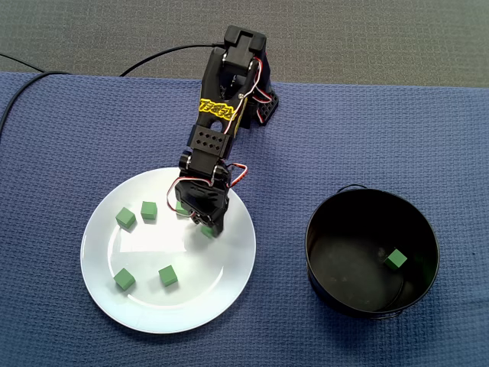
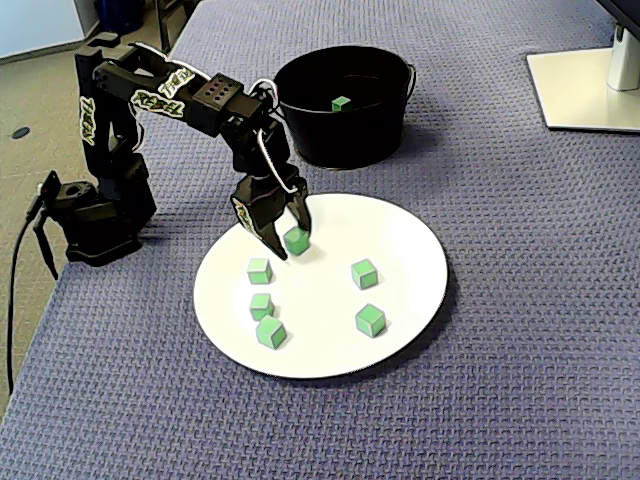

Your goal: Pick up the items on the white plate and put them in the black container.

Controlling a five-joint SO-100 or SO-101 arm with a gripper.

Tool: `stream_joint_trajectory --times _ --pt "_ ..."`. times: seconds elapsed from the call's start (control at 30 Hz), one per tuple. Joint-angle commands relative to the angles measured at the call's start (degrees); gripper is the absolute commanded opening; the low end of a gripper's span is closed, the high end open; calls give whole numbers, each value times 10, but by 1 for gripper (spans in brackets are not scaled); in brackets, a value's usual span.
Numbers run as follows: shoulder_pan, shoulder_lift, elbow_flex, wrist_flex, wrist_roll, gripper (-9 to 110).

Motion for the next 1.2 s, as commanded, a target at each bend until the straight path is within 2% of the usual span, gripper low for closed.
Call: stream_joint_trajectory --times 0.0,0.17,0.23,0.37,0.5,0.7,0.9,1.03,1.17 --pt "-12 4 13 -26 8 0" --pt "-14 10 22 -57 37 0" --pt "-16 23 -18 -33 71 0" --pt "-25 74 -190 105 157 0" --pt "-44 156 -352 181 221 0" --pt "-178 225 -546 235 237 0" --pt "-367 99 -644 208 229 0" --pt "-415 -36 -664 205 259 0" --pt "-433 -113 -607 178 308 0"
